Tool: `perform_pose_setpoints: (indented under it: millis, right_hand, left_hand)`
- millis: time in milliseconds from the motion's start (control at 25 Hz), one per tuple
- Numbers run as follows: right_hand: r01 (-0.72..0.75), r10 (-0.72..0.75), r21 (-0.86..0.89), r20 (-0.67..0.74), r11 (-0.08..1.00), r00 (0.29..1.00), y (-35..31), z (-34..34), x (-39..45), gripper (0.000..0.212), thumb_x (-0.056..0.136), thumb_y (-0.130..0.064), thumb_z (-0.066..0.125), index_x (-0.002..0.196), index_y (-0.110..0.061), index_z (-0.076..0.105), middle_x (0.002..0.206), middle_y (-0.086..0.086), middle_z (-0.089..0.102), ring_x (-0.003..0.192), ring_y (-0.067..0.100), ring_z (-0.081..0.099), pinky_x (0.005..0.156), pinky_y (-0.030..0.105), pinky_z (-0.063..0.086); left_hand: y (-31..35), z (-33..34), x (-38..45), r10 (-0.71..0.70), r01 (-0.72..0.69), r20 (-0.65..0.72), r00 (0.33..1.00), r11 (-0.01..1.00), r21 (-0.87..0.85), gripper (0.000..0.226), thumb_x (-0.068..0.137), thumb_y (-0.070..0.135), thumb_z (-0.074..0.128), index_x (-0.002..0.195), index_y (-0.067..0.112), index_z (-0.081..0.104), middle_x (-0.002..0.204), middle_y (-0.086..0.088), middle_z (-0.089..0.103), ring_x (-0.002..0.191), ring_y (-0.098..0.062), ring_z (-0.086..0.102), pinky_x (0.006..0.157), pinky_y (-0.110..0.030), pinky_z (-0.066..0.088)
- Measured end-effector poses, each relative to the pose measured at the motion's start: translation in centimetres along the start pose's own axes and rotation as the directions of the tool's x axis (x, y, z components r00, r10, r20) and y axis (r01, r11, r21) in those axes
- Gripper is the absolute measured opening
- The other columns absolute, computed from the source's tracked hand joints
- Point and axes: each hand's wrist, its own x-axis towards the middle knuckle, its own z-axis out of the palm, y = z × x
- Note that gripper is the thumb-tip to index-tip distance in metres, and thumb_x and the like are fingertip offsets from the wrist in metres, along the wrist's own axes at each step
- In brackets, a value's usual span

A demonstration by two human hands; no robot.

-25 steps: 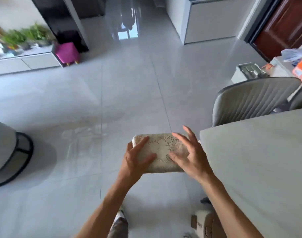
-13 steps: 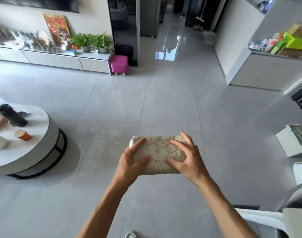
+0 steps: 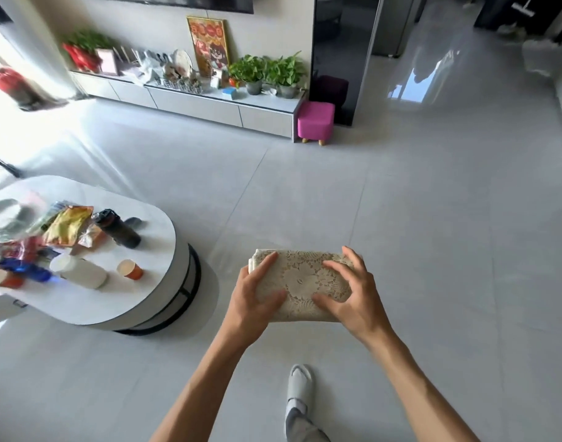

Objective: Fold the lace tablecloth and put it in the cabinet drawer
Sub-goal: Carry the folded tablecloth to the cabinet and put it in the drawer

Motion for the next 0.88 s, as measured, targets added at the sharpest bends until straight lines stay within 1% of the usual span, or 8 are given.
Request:
perform_pose_setpoints:
  millis: [120, 200, 320, 400, 520, 600, 720, 880]
  right_hand:
    - [0.024, -0.023, -0.010, 0.018, 1.000, 1.000, -1.1, 1.0, 9.2, 0.060, 0.064, -0.035, 0.088, 0.119, -0.024, 0.066, 0.154, 0.002, 0.031, 0.131, 0.005, 0.037, 0.109, 0.025, 0.029]
    - [0.046, -0.046, -0.008, 0.031, 0.999, 0.998, -1.7, 1.2, 15.5, 0.059, 0.065, -0.035, 0.087, 0.119, -0.025, 0.066, 0.154, 0.001, 0.031, 0.133, 0.008, 0.036, 0.109, 0.023, 0.027]
    - [0.027, -0.027, -0.043, 0.019, 0.999, 0.999, -1.8, 1.9, 24.7, 0.055, 0.065, -0.033, 0.087, 0.116, -0.026, 0.067, 0.154, -0.001, 0.033, 0.134, 0.013, 0.037, 0.108, 0.023, 0.027]
    - [0.047, -0.046, -0.054, 0.019, 0.997, 0.999, -1.4, 3.0, 32.2, 0.054, 0.065, -0.033, 0.087, 0.115, -0.025, 0.067, 0.153, 0.001, 0.034, 0.135, 0.015, 0.038, 0.110, 0.028, 0.030]
    - [0.030, -0.029, -0.067, 0.017, 0.997, 0.999, -1.7, 4.9, 43.7, 0.053, 0.065, -0.032, 0.087, 0.114, -0.024, 0.068, 0.153, 0.002, 0.035, 0.138, 0.017, 0.038, 0.113, 0.036, 0.033]
    - [0.039, -0.038, -0.083, 0.018, 0.996, 0.999, -1.8, 5.7, 50.5, 0.054, 0.065, -0.033, 0.086, 0.115, -0.024, 0.068, 0.153, 0.001, 0.035, 0.137, 0.018, 0.038, 0.113, 0.037, 0.033]
    - [-0.006, 0.008, -0.087, 0.013, 0.996, 1.000, -2.0, 5.9, 59.5, 0.055, 0.066, -0.035, 0.085, 0.117, -0.024, 0.067, 0.154, 0.002, 0.034, 0.137, 0.017, 0.039, 0.113, 0.036, 0.034]
    - [-0.019, 0.021, -0.066, 0.031, 0.998, 0.999, -1.9, 7.2, 72.9, 0.056, 0.065, -0.032, 0.086, 0.117, -0.025, 0.067, 0.154, 0.003, 0.034, 0.137, 0.018, 0.039, 0.113, 0.040, 0.035]
  left_hand:
    - [1.1, -2.6, 8.1, -0.028, 0.028, -0.040, 0.999, 1.000, 0.008, 0.066, 0.083, 0.009, 0.073, 0.137, 0.040, 0.050, 0.116, 0.001, 0.049, 0.109, -0.008, 0.055, 0.087, -0.022, 0.050]
    - [2.2, -3.9, 13.8, -0.005, 0.004, -0.052, 0.999, 1.000, -0.022, 0.067, 0.083, 0.008, 0.073, 0.136, 0.043, 0.050, 0.116, 0.003, 0.049, 0.108, -0.005, 0.055, 0.085, -0.020, 0.048]
    - [2.9, -5.2, 22.4, -0.015, 0.012, -0.071, 0.997, 0.999, -0.034, 0.067, 0.083, 0.008, 0.073, 0.137, 0.041, 0.049, 0.116, 0.001, 0.050, 0.109, -0.012, 0.055, 0.088, -0.029, 0.051]
    - [2.6, -6.4, 29.7, -0.015, 0.011, -0.094, 0.995, 0.999, -0.046, 0.067, 0.082, 0.007, 0.073, 0.137, 0.038, 0.050, 0.116, 0.000, 0.050, 0.109, -0.015, 0.055, 0.091, -0.034, 0.052]
    - [2.4, -9.0, 41.1, -0.051, 0.044, -0.080, 0.995, 0.995, -0.088, 0.066, 0.083, 0.007, 0.073, 0.137, 0.037, 0.050, 0.116, -0.003, 0.051, 0.108, -0.016, 0.056, 0.090, -0.034, 0.052]
    - [2.8, -10.5, 48.2, -0.059, 0.052, -0.061, 0.996, 0.993, -0.110, 0.066, 0.082, 0.010, 0.073, 0.137, 0.039, 0.050, 0.118, -0.003, 0.052, 0.109, -0.017, 0.057, 0.090, -0.033, 0.053]
    - [4.3, -12.5, 57.6, -0.075, 0.073, -0.019, 0.997, 0.992, -0.102, 0.067, 0.075, 0.021, 0.071, 0.135, 0.043, 0.050, 0.119, 0.000, 0.051, 0.109, -0.013, 0.057, 0.091, -0.033, 0.052]
    - [5.5, -15.0, 70.9, -0.110, 0.109, -0.005, 0.994, 0.987, -0.119, 0.067, 0.073, 0.023, 0.070, 0.132, 0.048, 0.051, 0.118, 0.002, 0.050, 0.108, -0.015, 0.057, 0.091, -0.039, 0.055]
